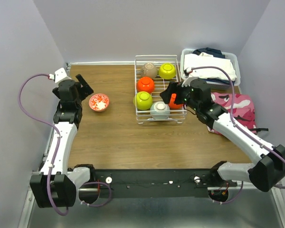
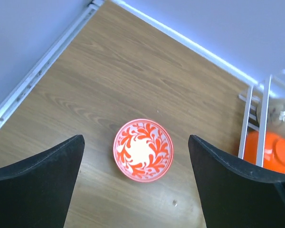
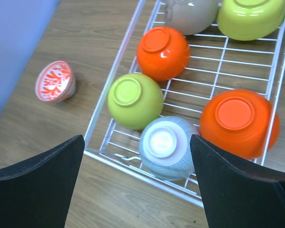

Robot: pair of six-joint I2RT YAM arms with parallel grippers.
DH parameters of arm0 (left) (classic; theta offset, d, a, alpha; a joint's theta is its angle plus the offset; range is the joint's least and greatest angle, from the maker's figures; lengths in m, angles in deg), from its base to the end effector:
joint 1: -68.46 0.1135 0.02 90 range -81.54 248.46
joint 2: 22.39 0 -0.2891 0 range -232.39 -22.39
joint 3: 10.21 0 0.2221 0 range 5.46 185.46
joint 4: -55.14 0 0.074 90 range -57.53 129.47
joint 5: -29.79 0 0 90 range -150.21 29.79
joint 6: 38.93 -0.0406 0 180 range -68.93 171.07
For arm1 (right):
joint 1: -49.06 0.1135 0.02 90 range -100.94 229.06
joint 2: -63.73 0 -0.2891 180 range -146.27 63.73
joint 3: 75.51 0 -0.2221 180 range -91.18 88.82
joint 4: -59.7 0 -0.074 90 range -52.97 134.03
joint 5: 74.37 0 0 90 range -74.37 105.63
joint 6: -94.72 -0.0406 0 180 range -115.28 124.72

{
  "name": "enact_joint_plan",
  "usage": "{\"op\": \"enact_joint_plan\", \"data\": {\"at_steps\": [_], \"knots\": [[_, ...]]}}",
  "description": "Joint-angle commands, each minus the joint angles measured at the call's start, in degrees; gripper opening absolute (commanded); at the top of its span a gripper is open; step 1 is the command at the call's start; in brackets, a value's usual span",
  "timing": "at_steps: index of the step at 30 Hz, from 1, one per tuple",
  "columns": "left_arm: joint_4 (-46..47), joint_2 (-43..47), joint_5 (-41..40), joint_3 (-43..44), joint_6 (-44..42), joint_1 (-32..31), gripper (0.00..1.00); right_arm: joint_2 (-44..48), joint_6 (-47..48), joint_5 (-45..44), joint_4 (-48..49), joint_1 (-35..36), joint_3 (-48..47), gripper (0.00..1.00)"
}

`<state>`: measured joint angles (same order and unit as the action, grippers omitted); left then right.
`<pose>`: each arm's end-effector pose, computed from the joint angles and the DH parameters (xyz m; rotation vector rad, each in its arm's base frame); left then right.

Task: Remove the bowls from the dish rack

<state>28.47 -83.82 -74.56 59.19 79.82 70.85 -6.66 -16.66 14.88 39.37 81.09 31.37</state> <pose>0.2084 0.0188 0.3619 -0.6680 1.7652 -0.0770 0.2157 0.1343 0.3618 -0.1696 1.9190 0.6223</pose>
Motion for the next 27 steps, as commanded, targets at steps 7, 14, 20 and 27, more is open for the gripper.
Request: {"op": "enact_joint_plan", "data": {"at_steps": [7, 14, 20, 27], "knots": [[-5.52, 3.42, 4.24, -0.03, -14.95, -11.18, 0.99, -15.54, 0.99, -4.78, -6.76, 0.05, -13.45, 1.0], [-5.69, 3.68, 3.89, -0.56, -15.04, -12.59, 0.99, -28.2, -1.11, 0.4, -6.41, -2.58, -24.97, 1.0], [-5.61, 3.68, 3.63, -0.56, -15.31, -13.64, 0.99, -36.56, -8.22, 7.25, -2.46, -6.62, -29.99, 1.0], [-5.34, 3.42, 4.68, -0.74, -15.66, -14.35, 0.99, -46.49, -10.87, 15.24, -0.87, -8.39, -36.85, 1.0]]}}
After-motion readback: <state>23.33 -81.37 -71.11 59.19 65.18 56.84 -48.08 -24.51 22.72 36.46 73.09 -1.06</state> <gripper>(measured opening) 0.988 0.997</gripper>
